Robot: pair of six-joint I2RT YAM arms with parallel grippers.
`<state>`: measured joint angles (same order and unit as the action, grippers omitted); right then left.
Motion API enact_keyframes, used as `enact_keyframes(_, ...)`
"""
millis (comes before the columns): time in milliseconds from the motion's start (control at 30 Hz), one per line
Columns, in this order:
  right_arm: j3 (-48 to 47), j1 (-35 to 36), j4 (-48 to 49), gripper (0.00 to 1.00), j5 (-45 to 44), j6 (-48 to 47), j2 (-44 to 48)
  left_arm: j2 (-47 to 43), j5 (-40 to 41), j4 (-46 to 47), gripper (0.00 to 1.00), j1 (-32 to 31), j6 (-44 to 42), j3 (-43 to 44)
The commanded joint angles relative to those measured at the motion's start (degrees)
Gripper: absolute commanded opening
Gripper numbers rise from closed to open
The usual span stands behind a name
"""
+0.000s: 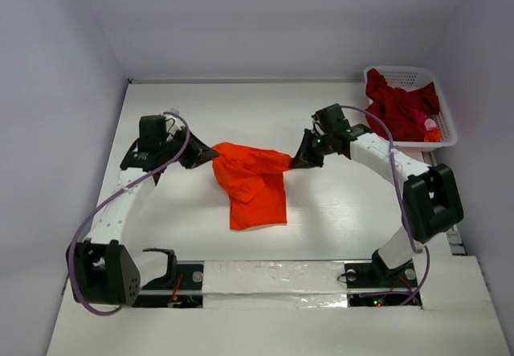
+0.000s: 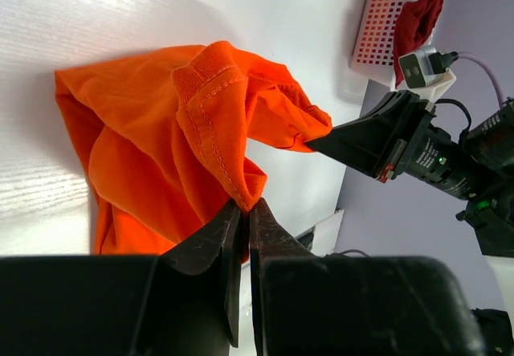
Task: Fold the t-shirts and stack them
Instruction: Fold the long partially folded tshirt into a neat square
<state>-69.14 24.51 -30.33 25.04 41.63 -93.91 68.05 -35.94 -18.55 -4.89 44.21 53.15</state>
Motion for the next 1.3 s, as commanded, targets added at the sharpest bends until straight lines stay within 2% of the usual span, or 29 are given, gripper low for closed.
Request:
enact_keyframes(0, 2.17, 1.06, 1.67, 0.0, 0.01, 0.12, 4.08, -4.5, -1.06, 1.67, 0.0, -0.3, 0.88, -2.25)
enact_keyframes(800, 19.83, 5.54, 8.88, 0.0, -3.76, 4.6, 17.0, -25.85, 0.87, -1.75, 0.0, -0.83, 3.26, -20.71)
enact_keyframes(1267, 27.66, 8.89, 11.61, 0.0, -4.12, 5.92, 19.9, -30.87, 2.54, -4.65, 0.0, -1.36, 4.4, -27.92)
